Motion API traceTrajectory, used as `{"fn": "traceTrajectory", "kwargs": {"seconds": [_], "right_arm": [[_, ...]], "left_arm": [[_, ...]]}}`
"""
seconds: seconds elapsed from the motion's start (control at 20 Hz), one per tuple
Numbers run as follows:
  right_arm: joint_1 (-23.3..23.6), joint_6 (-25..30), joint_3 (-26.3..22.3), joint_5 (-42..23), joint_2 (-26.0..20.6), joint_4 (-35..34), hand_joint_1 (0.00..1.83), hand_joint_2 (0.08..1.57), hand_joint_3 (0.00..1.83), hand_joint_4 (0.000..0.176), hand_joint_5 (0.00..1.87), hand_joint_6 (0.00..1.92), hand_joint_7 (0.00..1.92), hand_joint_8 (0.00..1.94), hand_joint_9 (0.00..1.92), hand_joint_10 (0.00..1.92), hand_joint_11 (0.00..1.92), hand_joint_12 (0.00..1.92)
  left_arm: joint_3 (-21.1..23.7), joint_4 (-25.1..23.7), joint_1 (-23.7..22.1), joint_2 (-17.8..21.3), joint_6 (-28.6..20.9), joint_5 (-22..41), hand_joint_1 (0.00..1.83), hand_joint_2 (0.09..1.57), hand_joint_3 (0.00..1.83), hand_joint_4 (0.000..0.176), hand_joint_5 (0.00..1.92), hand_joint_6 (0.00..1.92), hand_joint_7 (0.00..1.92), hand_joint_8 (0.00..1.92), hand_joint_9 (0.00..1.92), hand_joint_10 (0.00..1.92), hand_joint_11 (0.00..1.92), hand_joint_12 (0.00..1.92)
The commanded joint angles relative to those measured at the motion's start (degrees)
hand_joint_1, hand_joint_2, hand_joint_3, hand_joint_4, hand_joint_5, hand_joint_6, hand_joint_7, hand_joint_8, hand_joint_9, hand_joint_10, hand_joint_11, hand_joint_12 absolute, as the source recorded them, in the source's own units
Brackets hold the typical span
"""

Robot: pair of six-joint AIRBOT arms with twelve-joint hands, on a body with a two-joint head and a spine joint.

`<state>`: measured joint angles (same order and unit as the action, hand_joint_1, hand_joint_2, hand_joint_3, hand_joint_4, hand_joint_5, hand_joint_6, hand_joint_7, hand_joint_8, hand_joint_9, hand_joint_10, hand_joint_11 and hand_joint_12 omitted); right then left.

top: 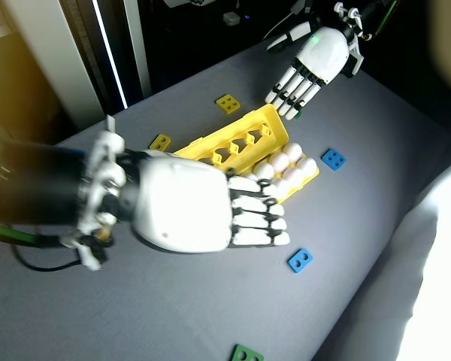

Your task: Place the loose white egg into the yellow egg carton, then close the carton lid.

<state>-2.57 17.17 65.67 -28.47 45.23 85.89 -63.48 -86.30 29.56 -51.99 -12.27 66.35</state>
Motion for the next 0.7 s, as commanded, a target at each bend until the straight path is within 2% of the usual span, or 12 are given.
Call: {"fn": "traceTrajectory", "kwargs": {"seconds": [0.0,0.1,0.15,0.2,0.5,0.6,0.65], "right_arm": [[1.0,0.1,-0.6,-1.4,-1.4,-1.9,0.33,0.95,0.02,0.038,0.01,0.0,0.0,0.0,0.0,0.0,0.0,0.0],[0.5,0.1,-3.7,0.8,-4.5,-1.2,0.31,0.96,0.02,0.019,0.02,0.01,0.0,0.0,0.0,0.0,0.0,0.0],[-0.3,0.8,-4.8,2.5,-6.0,-1.2,0.28,0.97,0.02,0.006,0.0,0.0,0.0,0.0,0.0,0.0,0.0,0.0],[-1.4,1.7,-5.6,3.5,-7.7,-1.2,0.27,0.96,0.01,0.0,0.0,0.0,0.0,0.0,0.0,0.0,0.0,0.0],[-2.3,5.9,-7.7,5.5,-12.6,-1.2,0.33,0.94,0.0,0.0,0.0,0.0,0.0,0.0,0.0,0.0,0.0,0.0],[-2.5,6.0,-7.7,6.3,-12.7,-0.9,0.25,0.94,0.0,0.0,0.0,0.0,0.0,0.0,0.0,0.0,0.0,0.0],[-2.5,6.0,-7.8,6.4,-12.7,-0.7,0.31,0.93,0.0,0.0,0.0,0.0,0.0,0.0,0.0,0.0,0.0,0.0]], "left_arm": [[0.2,3.9,0.1,0.6,-0.1,2.5,0.0,1.13,0.0,0.0,0.25,0.0,0.23,0.0,0.15,0.0,0.0,0.23],[1.3,3.9,0.4,1.0,0.1,2.4,0.0,1.13,0.0,0.0,0.27,0.01,0.25,0.01,0.17,0.01,0.0,0.33],[1.8,3.9,0.4,1.2,0.1,2.3,0.0,1.14,0.0,0.0,0.26,0.0,0.23,0.0,0.16,0.0,0.0,0.3],[2.0,3.9,0.4,1.1,0.1,1.8,0.0,1.14,0.0,0.0,0.26,0.0,0.23,0.0,0.15,0.0,0.0,0.26],[3.1,3.9,0.6,0.8,0.3,0.7,0.0,1.13,0.0,0.0,0.27,0.0,0.25,0.0,0.17,0.01,0.0,0.37],[3.5,3.9,0.8,0.7,0.6,0.2,0.0,1.13,0.0,0.0,0.26,0.0,0.23,0.0,0.16,0.0,0.0,0.33],[3.7,3.9,0.9,0.7,0.8,0.0,0.0,1.13,0.0,0.0,0.22,0.0,0.2,0.0,0.13,0.0,0.0,0.26]]}}
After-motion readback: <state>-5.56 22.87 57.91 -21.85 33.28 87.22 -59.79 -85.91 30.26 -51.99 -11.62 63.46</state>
